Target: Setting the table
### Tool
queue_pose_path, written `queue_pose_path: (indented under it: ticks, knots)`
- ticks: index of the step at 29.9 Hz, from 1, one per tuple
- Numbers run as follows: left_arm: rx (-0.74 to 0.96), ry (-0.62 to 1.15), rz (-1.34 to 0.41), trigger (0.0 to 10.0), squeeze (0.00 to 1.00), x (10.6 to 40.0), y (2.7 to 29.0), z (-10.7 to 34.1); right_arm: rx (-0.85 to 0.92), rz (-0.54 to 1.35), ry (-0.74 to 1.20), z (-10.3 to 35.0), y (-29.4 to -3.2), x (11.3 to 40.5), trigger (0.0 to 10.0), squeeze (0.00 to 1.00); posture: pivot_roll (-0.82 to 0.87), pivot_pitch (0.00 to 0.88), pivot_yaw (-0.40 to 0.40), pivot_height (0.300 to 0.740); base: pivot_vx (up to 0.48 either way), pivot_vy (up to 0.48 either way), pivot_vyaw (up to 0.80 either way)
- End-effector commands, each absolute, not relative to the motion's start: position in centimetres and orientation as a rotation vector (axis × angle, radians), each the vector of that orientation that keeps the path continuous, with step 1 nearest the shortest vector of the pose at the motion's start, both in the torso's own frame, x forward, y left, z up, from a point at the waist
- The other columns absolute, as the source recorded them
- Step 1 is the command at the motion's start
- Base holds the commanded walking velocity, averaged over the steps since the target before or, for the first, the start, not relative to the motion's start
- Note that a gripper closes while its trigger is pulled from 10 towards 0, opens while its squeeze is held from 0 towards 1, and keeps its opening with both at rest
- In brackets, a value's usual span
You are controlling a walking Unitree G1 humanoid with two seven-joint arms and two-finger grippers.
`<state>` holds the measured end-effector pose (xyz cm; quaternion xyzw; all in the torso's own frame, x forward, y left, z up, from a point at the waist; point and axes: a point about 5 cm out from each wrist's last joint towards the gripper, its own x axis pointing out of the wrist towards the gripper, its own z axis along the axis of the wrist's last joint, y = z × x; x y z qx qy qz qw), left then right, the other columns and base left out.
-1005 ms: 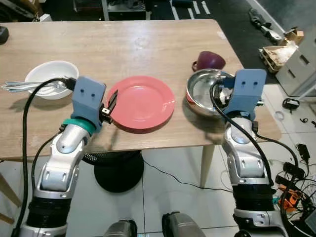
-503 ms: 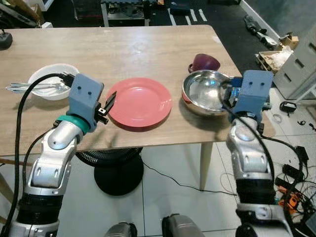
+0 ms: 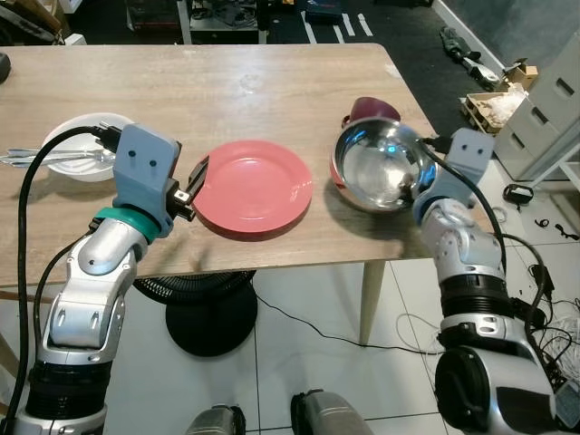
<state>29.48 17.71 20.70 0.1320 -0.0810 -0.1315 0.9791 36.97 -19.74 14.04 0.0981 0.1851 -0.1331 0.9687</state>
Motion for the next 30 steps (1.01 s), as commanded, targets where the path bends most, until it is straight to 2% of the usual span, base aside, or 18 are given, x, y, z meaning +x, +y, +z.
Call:
queue_pose_path:
  ticks: [1,2,3,4,8,11,14,15,30]
  knots:
    - [0.257,-0.157,-0.26,10.0,0.0,29.2,17.7,20.6,0.233,-0.213,0.454,12.8,-19.7,36.7,5.9,0.0,-0.12,0.039,-0.024,0.74,0.0,0.0,0.0]
    - [0.257,-0.157,-0.26,10.0,0.0,29.2,17.7,20.6,0.233,-0.213,0.454,12.8,-19.7,36.7,5.9,0.0,-0.12,0.039,-0.024,0.74,0.0,0.0,0.0]
    - [0.255,-0.156,-0.257,10.0,0.0,29.1,17.7,20.6,0.24,-0.166,0.479,12.4,-19.5,36.5,0.6,0.0,-0.12,0.041,-0.026,0.74,0.0,0.0,0.0]
    - [0.251,-0.154,-0.252,10.0,0.0,29.1,17.7,20.6,0.259,-0.124,0.495,12.1,-19.4,36.4,0.0,0.0,-0.12,0.042,-0.027,0.74,0.0,0.0,0.0]
    - [0.249,-0.152,-0.248,10.0,0.0,29.1,17.8,20.5,0.278,-0.098,0.486,12.2,-19.4,36.4,0.0,0.0,-0.12,0.042,-0.028,0.74,0.0,0.0,0.0]
    - [0.243,-0.148,-0.244,10.0,0.0,29.1,17.7,20.5,0.368,-0.013,0.374,13.7,-19.2,36.6,0.0,0.0,-0.12,0.042,-0.027,0.74,0.0,0.0,0.0]
    - [0.243,-0.148,-0.244,10.0,0.0,29.1,17.7,20.5,0.368,-0.013,0.374,13.7,-19.2,36.6,0.0,0.0,-0.12,0.042,-0.027,0.74,0.0,0.0,0.0]
    - [0.239,-0.143,-0.243,10.0,0.0,29.1,17.6,20.4,0.385,0.061,0.28,14.9,-19.0,36.4,0.0,0.0,-0.13,0.041,-0.024,0.74,0.0,0.0,0.0]
    - [0.237,-0.129,-0.24,10.0,0.0,29.1,17.6,20.1,0.478,0.19,0.187,15.5,-18.2,34.9,0.0,0.0,-0.12,0.036,-0.02,0.74,0.0,0.0,0.0]
